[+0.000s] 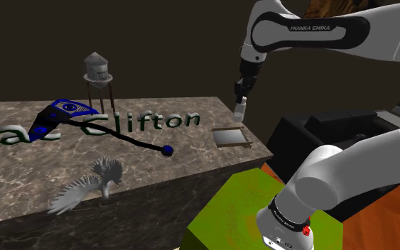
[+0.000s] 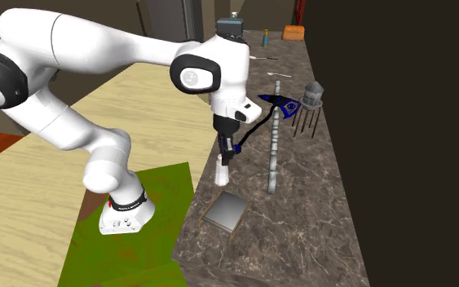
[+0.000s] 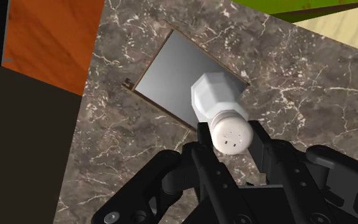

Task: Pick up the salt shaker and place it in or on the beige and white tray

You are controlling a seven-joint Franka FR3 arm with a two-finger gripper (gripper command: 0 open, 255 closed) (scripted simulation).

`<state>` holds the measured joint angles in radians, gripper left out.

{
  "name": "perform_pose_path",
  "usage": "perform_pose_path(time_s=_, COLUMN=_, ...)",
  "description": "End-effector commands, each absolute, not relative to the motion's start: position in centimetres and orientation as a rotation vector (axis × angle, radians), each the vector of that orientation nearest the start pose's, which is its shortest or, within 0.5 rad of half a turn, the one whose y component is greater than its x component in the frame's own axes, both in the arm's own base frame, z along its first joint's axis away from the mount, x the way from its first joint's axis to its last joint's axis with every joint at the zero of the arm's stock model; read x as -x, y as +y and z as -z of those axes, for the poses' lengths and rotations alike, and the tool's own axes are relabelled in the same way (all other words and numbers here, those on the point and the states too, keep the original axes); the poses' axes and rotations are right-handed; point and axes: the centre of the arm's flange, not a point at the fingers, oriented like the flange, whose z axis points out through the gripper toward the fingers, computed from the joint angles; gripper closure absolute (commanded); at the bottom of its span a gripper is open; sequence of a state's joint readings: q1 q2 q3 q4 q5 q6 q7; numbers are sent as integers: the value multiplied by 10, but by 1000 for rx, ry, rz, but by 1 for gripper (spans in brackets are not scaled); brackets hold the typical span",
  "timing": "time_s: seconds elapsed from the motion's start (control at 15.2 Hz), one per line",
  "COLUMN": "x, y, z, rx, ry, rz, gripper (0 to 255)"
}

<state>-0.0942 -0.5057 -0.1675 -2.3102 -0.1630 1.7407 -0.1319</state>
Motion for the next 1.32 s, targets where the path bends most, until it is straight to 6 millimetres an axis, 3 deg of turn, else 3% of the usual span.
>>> perform_pose_path(time_s=0.0, x=-373, y=-151, z=-531, rx=3202, ry=115, rz=-132, gripper=255)
perform_pose_path(time_s=0.07, x=-371, y=-171, z=-535, rx=3202, ry=115, rz=-132, gripper=255)
perform_pose_path(time_s=1.25, x=-371, y=-171, z=-440, rx=3202, ry=115, rz=-132, gripper=255)
